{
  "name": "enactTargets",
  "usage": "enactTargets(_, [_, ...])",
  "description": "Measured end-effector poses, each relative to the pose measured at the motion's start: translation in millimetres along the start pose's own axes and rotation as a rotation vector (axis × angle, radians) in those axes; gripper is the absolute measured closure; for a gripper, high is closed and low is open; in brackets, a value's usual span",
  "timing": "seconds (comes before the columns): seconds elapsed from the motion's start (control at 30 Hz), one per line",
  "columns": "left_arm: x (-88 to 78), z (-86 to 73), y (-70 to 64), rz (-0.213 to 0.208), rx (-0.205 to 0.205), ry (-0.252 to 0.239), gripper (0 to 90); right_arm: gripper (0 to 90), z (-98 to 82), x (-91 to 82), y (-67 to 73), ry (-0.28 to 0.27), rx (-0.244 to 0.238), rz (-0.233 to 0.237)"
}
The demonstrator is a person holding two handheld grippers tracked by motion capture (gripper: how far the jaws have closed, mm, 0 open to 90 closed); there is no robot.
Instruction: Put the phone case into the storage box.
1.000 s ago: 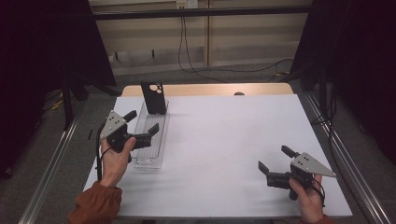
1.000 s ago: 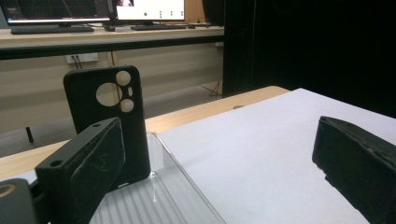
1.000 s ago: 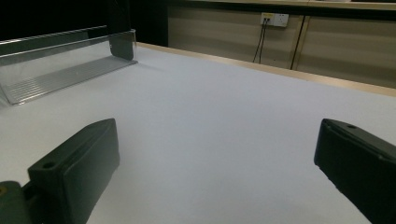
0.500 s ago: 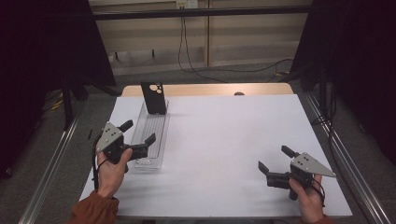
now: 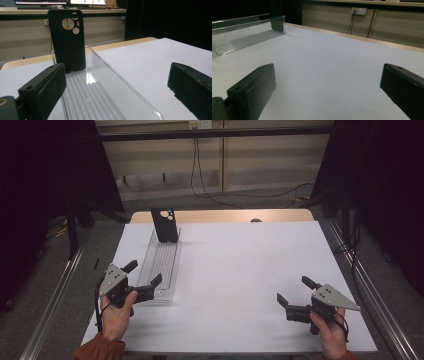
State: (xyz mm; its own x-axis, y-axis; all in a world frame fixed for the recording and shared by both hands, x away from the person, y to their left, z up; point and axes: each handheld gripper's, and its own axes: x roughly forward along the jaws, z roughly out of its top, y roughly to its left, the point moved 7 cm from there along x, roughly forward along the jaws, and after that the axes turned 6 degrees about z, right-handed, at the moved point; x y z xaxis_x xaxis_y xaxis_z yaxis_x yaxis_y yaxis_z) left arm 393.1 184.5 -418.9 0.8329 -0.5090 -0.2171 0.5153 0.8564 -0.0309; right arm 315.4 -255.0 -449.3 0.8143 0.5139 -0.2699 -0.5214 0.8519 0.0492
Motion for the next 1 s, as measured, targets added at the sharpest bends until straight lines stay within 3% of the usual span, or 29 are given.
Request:
enactTargets(0.27, [-12.8, -8.0, -2.5, 0.013, -0.005, 0.005, 2.0, 0.0, 0.0, -1.5, -0.2, -0.002, 0.000, -0.002])
enactTargets(1.0, [-40.4, -26.9, 11.1, 0.106, -0.032, 0.035, 2.7, 0.0, -3.7, -6.4, -1.5, 0.004, 0.004, -0.016])
